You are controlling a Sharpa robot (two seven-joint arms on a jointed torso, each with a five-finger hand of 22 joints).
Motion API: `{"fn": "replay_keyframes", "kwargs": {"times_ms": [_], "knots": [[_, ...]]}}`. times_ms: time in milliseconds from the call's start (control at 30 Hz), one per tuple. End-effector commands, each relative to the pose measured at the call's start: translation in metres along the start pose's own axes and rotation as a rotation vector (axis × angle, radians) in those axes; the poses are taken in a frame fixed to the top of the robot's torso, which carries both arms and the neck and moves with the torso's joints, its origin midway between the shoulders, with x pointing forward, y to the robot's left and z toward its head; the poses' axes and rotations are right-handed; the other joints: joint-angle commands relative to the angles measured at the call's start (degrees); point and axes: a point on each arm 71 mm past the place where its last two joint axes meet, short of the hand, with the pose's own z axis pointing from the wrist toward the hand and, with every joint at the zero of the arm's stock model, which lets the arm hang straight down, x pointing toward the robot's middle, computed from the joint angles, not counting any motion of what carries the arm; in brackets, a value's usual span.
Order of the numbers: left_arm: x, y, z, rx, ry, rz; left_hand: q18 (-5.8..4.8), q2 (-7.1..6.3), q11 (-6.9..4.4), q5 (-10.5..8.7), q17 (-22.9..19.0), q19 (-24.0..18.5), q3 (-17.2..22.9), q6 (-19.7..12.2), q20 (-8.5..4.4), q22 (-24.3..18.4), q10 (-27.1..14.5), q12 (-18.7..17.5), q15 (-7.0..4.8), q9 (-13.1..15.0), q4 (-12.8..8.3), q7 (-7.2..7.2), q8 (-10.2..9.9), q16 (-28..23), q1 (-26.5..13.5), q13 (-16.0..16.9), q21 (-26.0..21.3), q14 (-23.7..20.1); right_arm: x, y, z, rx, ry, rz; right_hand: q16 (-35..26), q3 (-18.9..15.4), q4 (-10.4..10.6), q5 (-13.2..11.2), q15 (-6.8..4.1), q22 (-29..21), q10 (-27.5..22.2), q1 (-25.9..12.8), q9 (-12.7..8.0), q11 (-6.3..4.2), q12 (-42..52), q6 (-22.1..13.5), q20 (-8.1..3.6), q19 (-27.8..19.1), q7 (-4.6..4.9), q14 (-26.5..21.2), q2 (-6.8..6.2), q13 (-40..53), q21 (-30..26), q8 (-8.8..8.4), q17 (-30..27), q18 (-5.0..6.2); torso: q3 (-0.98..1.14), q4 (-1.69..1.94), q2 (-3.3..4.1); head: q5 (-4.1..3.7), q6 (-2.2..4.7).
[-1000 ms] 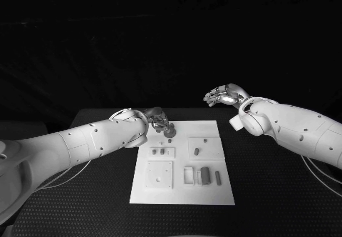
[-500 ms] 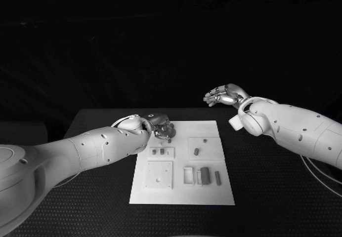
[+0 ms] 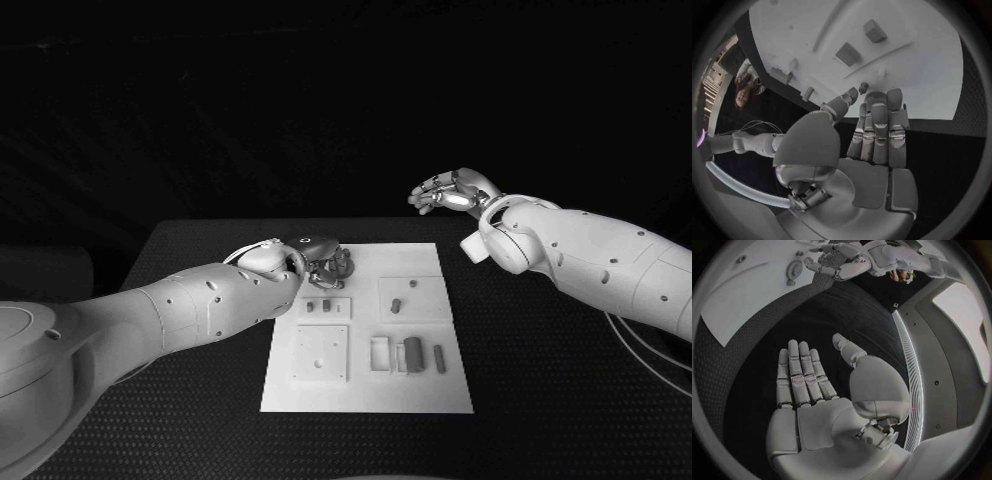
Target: Assemble the parts on the task board
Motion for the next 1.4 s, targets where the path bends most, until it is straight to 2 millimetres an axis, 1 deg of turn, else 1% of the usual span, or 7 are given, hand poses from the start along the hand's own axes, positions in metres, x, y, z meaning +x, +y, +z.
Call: {"fn": "replay_keyframes", "kwargs": {"times_ms": [33, 200, 367, 800, 933, 1000, 1400], "knots": [[0.002, -0.002, 0.001, 0.016, 0.017, 0.014, 4.41, -0.21, 0.28, -0.12, 0.0, 0.5, -0.2, 0.0, -0.03, 1.6, -0.3, -0.6, 0.06, -0.1, -0.1, 0.12, 0.0, 0.5, -0.1, -0.2, 0.7, 0.7, 0.001, 0.001, 0.000, -0.011, 0.006, 0.001, -0.3, 0.1, 0.3, 0.1, 0.12, 0.1, 0.1, 0.2, -0.1, 0.11, -0.2, -0.3, 0.02, -0.3, 1.19, -0.2, -0.15, -0.1, -0.2, 0.09, 0.1, -0.81, -0.02, 0.06, -0.06, -0.08, -0.11], [0.008, -0.002, 0.001, 0.012, 0.019, 0.011, 5.12, 0.24, 0.42, -0.04, -0.1, 1.1, 0.1, 0.4, 0.12, 1.6, -1.0, -2.3, 0.19, -0.5, -0.1, 0.47, 0.2, 1.5, 0.2, -0.6, 2.6, 1.7, 0.002, 0.002, 0.000, -0.013, 0.009, 0.002, -0.3, 0.1, 0.3, 0.1, 0.12, 0.1, 0.1, 0.2, -0.1, 0.11, -0.2, -0.3, 0.02, -0.3, 1.20, -0.2, -0.16, -0.1, -0.2, 0.10, 0.1, -0.81, -0.03, 0.03, -0.07, -0.10, -0.09], [0.011, -0.002, 0.002, 0.013, 0.028, 0.010, 5.60, 0.80, 0.30, 0.02, -0.3, 1.5, 0.7, 0.8, 0.08, 1.6, -0.8, -3.1, 0.08, -0.9, -0.1, 0.35, 0.5, 2.2, 0.6, -0.8, 4.0, 2.6, 0.002, 0.002, 0.000, -0.014, 0.010, 0.003, -0.3, 0.1, 0.3, 0.1, 0.12, 0.1, 0.1, 0.2, -0.1, 0.11, -0.2, -0.3, 0.02, -0.3, 1.21, -0.2, -0.15, -0.1, -0.2, 0.10, 0.1, -0.81, -0.03, -0.01, -0.03, -0.20, -0.12], [0.017, -0.005, 0.004, 0.024, 0.048, 0.005, 5.96, 1.64, 0.05, 0.05, -0.7, 1.9, 1.1, 1.1, -0.10, 1.6, 0.0, -3.9, -0.17, -1.5, -0.1, -0.10, 0.7, 2.9, 0.7, -0.9, 5.9, 3.7, 0.004, 0.004, 0.001, -0.016, 0.014, 0.004, -0.3, 0.1, 0.3, 0.1, 0.11, 0.2, 0.1, 0.2, -0.1, 0.11, -0.2, -0.3, 0.02, -0.3, 1.22, -0.2, -0.14, -0.1, -0.2, 0.11, 0.1, -0.81, 0.02, 0.00, -0.06, -0.31, -0.26], [0.020, -0.010, 0.005, 0.034, 0.079, 0.001, 6.00, 2.16, -0.20, 0.78, -0.7, 1.9, 1.3, 1.9, -0.24, 1.5, 0.7, -4.1, -0.40, -1.7, -0.1, -0.26, 1.1, 3.5, 0.5, -0.8, 6.6, 4.4, 0.005, 0.004, 0.001, -0.016, 0.014, 0.004, -0.3, 0.1, 0.3, 0.1, 0.11, 0.2, 0.1, 0.2, -0.1, 0.11, -0.2, -0.3, 0.02, -0.3, 1.22, -0.2, -0.14, -0.1, -0.3, 0.11, 0.1, -0.82, 0.01, -0.01, -0.05, -0.52, -0.32], [0.021, -0.011, 0.005, 0.032, 0.080, 0.000, 6.01, 2.15, -0.21, 0.78, -0.7, 1.9, 1.2, 1.9, -0.27, 1.5, 0.8, -4.1, -0.43, -1.7, -0.1, -0.24, 1.1, 3.5, 0.4, -0.8, 6.8, 4.5, 0.005, 0.004, 0.001, -0.016, 0.014, 0.004, -0.3, 0.1, 0.3, 0.1, 0.11, 0.2, 0.1, 0.2, -0.1, 0.11, -0.2, -0.3, 0.02, -0.3, 1.22, -0.2, -0.14, -0.1, -0.3, 0.11, 0.1, -0.82, -0.02, 0.02, -0.04, -0.59, -0.33], [0.023, -0.007, 0.006, 0.011, 0.086, 0.003, 6.13, 2.67, -0.13, 0.18, -0.9, 1.8, 1.4, 2.5, -0.31, 1.5, 2.2, -4.2, -0.37, -2.1, -0.1, 0.31, 1.5, 3.8, 0.1, -0.6, 7.7, 4.8, 0.005, 0.004, 0.001, -0.017, 0.015, 0.004, -0.4, 0.1, 0.3, 0.1, 0.11, 0.3, 0.1, 0.2, -0.1, 0.11, -0.2, -0.3, 0.01, -0.2, 1.21, -0.2, -0.14, -0.1, -0.3, 0.13, 0.1, -0.82, 0.04, 0.04, -0.05, -0.73, -0.51]]}}
